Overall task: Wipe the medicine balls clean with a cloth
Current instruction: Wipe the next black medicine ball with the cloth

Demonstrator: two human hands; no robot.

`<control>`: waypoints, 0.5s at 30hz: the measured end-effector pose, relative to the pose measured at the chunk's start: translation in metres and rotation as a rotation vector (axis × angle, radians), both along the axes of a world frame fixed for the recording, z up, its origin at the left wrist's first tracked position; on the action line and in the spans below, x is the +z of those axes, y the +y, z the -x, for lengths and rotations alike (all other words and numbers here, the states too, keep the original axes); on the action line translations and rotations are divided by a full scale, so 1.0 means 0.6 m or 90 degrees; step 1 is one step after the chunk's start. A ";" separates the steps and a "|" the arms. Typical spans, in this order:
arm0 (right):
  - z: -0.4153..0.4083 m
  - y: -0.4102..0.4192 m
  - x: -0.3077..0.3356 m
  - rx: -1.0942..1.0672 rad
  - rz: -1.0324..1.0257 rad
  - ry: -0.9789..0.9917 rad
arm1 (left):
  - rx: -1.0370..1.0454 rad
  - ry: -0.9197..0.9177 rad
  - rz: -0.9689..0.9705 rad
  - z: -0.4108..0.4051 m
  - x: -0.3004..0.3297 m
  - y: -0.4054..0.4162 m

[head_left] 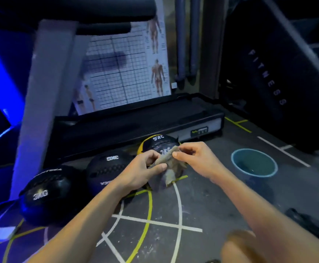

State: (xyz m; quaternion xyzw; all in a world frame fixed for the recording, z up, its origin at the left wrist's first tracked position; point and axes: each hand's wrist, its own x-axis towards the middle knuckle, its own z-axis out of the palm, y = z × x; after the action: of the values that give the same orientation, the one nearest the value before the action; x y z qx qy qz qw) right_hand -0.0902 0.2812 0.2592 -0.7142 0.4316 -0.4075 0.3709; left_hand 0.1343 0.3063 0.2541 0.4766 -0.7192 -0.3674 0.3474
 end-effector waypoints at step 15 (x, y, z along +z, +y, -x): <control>0.289 -0.077 -0.247 -0.288 -0.238 -0.182 | -0.047 0.147 -0.345 0.306 -0.194 -0.159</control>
State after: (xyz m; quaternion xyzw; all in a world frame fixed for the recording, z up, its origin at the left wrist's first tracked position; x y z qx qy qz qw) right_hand -0.2636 0.2349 0.1113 -0.4554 0.5902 -0.4894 0.4525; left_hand -0.0493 0.2108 0.1379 0.4809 -0.5673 -0.6100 0.2733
